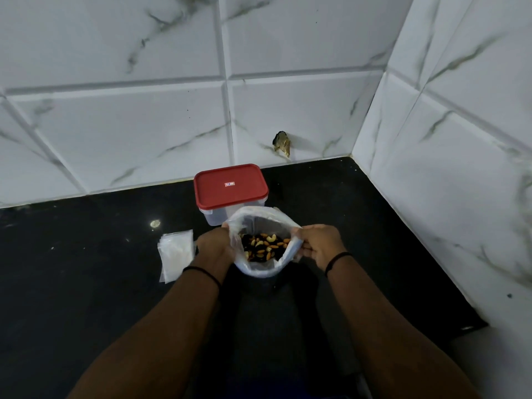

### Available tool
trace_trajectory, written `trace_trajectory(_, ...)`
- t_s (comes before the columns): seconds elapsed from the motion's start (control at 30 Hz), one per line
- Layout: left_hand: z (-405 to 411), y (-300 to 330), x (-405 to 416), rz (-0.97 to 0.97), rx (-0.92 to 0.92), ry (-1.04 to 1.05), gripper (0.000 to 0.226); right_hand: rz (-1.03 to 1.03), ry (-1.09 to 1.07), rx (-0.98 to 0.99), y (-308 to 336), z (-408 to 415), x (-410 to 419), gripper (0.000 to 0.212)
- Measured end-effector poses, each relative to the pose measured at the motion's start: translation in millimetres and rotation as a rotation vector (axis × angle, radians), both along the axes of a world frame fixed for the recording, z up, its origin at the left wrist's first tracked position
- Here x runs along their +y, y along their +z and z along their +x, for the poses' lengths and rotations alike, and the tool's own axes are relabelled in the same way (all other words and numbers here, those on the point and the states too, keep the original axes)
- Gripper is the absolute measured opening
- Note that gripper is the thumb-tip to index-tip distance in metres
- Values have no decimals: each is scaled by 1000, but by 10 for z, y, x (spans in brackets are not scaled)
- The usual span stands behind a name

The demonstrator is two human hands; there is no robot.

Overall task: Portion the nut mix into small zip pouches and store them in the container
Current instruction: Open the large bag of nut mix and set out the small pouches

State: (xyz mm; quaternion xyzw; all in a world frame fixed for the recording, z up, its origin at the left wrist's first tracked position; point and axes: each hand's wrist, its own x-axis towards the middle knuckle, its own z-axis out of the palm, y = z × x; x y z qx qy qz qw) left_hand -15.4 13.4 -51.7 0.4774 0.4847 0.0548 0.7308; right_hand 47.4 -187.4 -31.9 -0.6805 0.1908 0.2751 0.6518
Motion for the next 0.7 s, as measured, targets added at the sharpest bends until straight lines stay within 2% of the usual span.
trace_trajectory(0.03,29,-55,75,35,18,-95,42,69,-6,39,20,-1,-18,7)
trace_trajectory(0.07,29,-12,77,-45,-16,-88,43,125,-13,69,27,-7,-34,11)
trace_trajectory(0.17,88,12,181,-90,-2,-161,45,220,-46,181,19,5,-108,13)
trace_trajectory(0.23,84,78,225,-160,-25,-123,41,265,-65,248,31,17,-165,16)
trace_trajectory(0.3,64,64,278,-122,6,-139,34,328,-77,293,50,18,-186,18)
trace_trajectory(0.4,16,142,349,-341,-9,-77,29,394,-116,327,64,5,-177,16)
trace_trajectory(0.6,-33,131,243,-344,-107,-29,31,365,-182,372,162,7,-142,25)
trace_trajectory(0.7,-69,4,223,-466,-225,34,31,279,-154,362,177,82,-138,20)
